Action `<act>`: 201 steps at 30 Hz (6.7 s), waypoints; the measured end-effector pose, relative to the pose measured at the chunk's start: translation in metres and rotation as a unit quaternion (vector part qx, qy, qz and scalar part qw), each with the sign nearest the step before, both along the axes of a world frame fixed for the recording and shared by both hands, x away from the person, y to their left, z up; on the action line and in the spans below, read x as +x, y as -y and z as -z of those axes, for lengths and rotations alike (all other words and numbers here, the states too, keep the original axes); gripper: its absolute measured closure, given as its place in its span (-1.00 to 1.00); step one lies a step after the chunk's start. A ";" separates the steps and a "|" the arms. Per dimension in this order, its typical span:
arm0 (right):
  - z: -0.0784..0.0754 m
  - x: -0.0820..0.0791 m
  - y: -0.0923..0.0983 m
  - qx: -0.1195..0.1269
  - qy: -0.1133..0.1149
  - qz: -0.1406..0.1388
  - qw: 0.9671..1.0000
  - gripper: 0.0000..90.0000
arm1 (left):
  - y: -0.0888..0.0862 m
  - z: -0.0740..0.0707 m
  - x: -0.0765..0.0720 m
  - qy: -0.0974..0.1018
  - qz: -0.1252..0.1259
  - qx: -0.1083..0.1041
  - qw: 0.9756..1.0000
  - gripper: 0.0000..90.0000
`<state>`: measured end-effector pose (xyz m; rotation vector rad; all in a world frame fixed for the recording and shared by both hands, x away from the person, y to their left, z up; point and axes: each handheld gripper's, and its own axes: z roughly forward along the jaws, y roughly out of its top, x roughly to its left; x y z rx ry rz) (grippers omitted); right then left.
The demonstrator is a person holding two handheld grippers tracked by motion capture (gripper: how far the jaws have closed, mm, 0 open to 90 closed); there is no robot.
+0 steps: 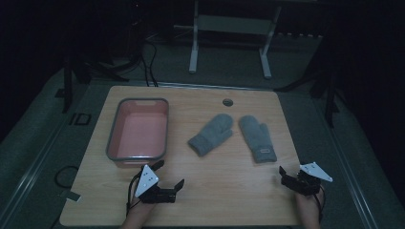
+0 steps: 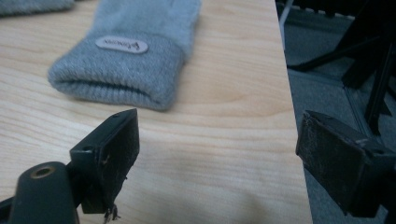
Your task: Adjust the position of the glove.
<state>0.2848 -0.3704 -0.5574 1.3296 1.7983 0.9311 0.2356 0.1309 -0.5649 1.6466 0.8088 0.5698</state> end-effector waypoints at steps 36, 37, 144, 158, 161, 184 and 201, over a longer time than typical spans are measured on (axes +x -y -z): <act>-0.079 0.060 -0.065 0.017 -0.026 -0.137 0.990 -0.70 | 0.004 -0.001 -0.003 -0.015 0.004 0.004 1.000 -0.97; -0.083 0.063 -0.068 0.020 -0.023 -0.140 0.990 -0.71 | 0.004 -0.001 -0.003 -0.014 0.004 0.004 1.000 -0.97; -0.087 0.111 -0.226 -0.007 -0.173 -0.577 0.798 0.88 | 0.008 -0.005 -0.006 -0.043 0.020 0.013 0.999 -0.97; -0.019 0.141 -0.239 -0.033 -0.236 -0.568 0.788 0.43 | 0.008 -0.004 -0.006 -0.047 0.023 0.016 0.999 -0.97; -0.023 0.140 -0.238 -0.034 -0.226 -0.567 0.792 0.25 | 0.008 -0.004 -0.006 -0.046 0.022 0.015 0.999 -0.97; -0.093 0.129 -0.121 -0.028 -0.089 -0.367 0.925 -0.12 | 0.008 -0.003 -0.005 -0.050 0.018 0.015 0.998 -0.97; -0.038 0.154 -0.049 -0.009 -0.148 -0.220 0.964 0.09 | 0.008 -0.002 -0.003 -0.054 0.015 0.016 0.998 -0.97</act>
